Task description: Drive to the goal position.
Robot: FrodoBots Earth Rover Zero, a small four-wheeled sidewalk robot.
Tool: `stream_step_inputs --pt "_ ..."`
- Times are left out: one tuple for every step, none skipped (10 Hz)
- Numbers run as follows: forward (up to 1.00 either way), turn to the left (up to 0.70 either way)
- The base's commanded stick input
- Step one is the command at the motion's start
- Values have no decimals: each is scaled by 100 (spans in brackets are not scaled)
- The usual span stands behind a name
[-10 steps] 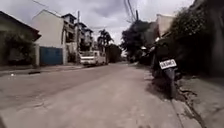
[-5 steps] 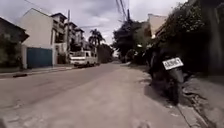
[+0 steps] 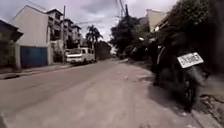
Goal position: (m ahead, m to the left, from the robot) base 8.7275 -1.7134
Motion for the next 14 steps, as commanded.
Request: stream_step_inputs --pt "70 0" --pt "70 0" --pt "70 -22" --pt "70 -31" --pt "70 -2" --pt "70 0" --pt "70 0" --pt "70 0" --pt "70 -8" --pt "70 -24" --pt "70 -35" --pt "70 -35" --pt "70 -25" --pt "70 -6"
